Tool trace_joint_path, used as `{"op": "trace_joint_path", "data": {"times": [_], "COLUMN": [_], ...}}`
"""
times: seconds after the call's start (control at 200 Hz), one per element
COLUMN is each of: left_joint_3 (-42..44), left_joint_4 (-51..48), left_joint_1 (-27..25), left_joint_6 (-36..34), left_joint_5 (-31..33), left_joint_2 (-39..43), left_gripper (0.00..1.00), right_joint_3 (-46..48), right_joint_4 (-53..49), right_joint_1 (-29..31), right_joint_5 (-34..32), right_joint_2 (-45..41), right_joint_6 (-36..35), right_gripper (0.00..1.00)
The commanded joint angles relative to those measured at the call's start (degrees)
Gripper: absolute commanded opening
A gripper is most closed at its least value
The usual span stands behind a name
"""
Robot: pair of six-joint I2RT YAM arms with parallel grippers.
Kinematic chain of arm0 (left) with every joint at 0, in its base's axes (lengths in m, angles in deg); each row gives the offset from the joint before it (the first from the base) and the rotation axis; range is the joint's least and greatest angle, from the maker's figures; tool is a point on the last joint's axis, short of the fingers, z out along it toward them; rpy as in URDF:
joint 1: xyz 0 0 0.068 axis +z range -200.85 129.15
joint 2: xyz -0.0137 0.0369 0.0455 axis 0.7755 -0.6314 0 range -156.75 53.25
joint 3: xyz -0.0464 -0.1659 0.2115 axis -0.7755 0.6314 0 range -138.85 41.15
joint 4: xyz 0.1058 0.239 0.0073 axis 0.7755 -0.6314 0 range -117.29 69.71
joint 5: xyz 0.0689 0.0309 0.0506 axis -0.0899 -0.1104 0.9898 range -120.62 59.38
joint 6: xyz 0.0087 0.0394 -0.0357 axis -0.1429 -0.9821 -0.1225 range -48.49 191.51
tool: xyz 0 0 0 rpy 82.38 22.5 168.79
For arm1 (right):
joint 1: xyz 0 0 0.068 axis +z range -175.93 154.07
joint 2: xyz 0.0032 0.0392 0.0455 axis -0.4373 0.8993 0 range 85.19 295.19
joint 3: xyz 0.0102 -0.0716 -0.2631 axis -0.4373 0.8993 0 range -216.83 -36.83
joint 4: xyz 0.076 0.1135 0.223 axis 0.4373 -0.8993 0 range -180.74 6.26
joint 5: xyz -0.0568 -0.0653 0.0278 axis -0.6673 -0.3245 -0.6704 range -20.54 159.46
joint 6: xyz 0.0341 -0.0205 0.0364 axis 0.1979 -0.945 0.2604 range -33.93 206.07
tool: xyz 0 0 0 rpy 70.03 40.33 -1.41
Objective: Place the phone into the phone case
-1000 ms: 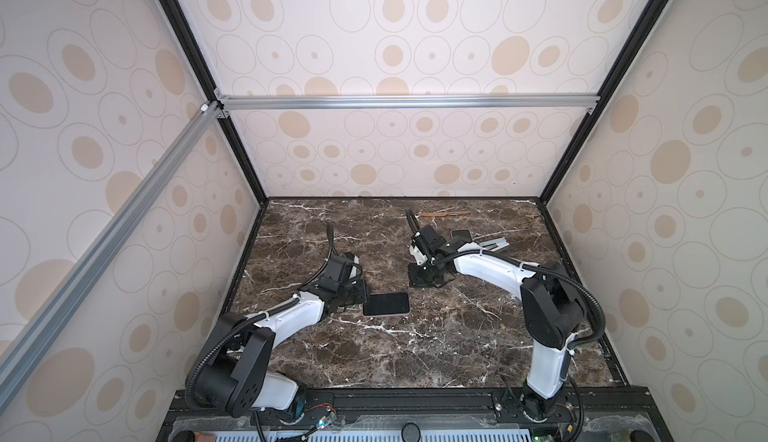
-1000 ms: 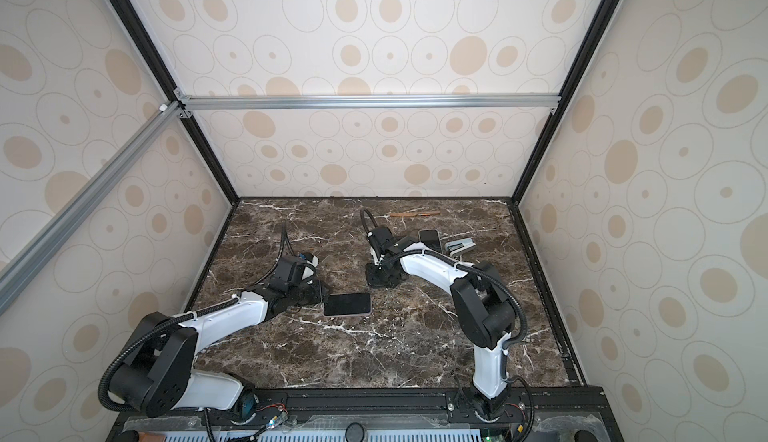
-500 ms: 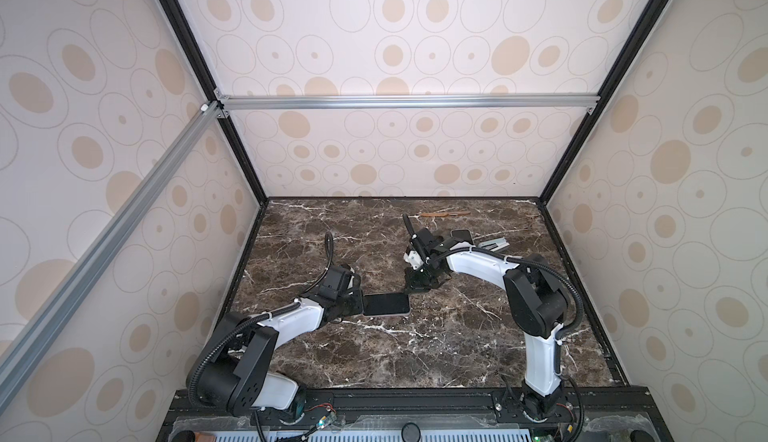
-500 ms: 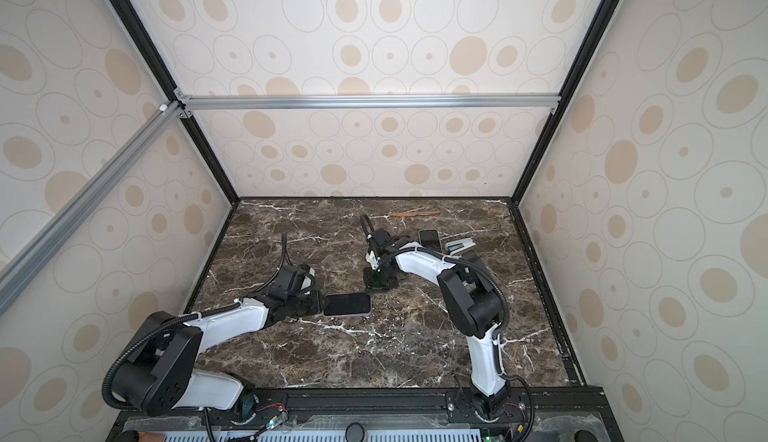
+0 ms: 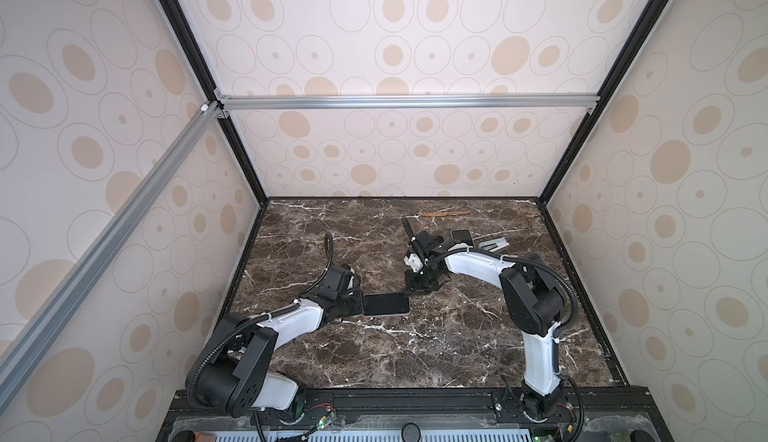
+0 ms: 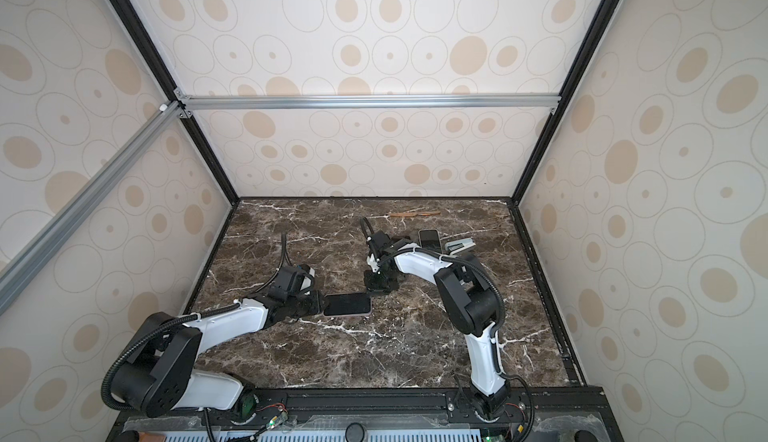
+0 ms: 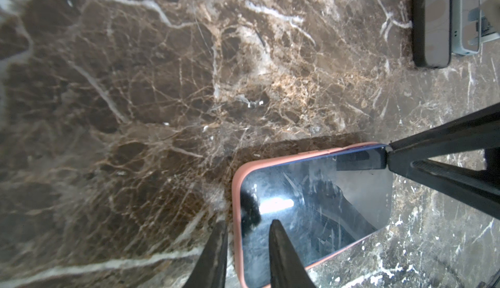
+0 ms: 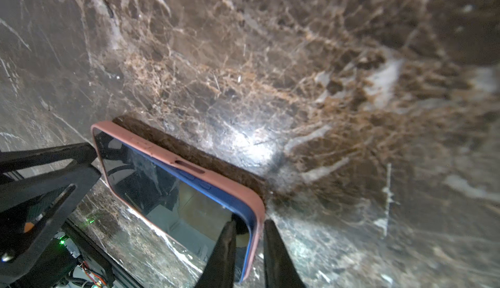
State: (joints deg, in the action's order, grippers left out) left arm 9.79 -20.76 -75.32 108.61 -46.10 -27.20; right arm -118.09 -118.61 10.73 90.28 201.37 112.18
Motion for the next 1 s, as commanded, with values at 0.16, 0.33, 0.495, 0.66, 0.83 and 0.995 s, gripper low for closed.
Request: {"op": "trace_joint_path", "data": {"times": [0.16, 0.33, 0.495, 0.66, 0.83, 0.995], "left_joint_3": [-0.02, -1.42, -1.31, -1.12, -0.25, 0.86], "left_joint_4": [1.68, 0.84, 1.47, 1.01, 1.52, 2.47], "left_joint_1": [0.04, 0.23, 0.54, 0.73, 0.83, 0.74], "left_joint_6": [0.78, 0.16, 0.23, -0.31, 0.11, 0.73], "left_joint_5": [-1.91, -1.92, -1.78, -1.81, -2.09, -2.43], "left_joint_2": [0.39, -1.09, -1.53, -1.84, -1.84, -1.91], "left_gripper": [0.28, 0.27, 0.26, 0.25, 0.25, 0.25], "right_joint_3": [-2.16, -3.16, -3.12, -1.59, -0.85, -0.87], "right_joint_4": [-3.33, -2.8, -1.71, -1.28, -0.86, -2.31], "right_joint_1": [0.25, 0.29, 0.25, 0.24, 0.25, 0.43], "right_joint_5": [-5.43, -3.24, -1.42, -0.87, 0.59, -0.2], "right_joint_2": [-2.66, -0.57, 0.59, 0.93, 2.18, 4.38], "right_joint_6": [-4.78, -4.63, -3.95, -3.48, -3.17, -3.61], "right_gripper": [0.22, 0.22, 0.19, 0.17, 0.14, 0.11]}}
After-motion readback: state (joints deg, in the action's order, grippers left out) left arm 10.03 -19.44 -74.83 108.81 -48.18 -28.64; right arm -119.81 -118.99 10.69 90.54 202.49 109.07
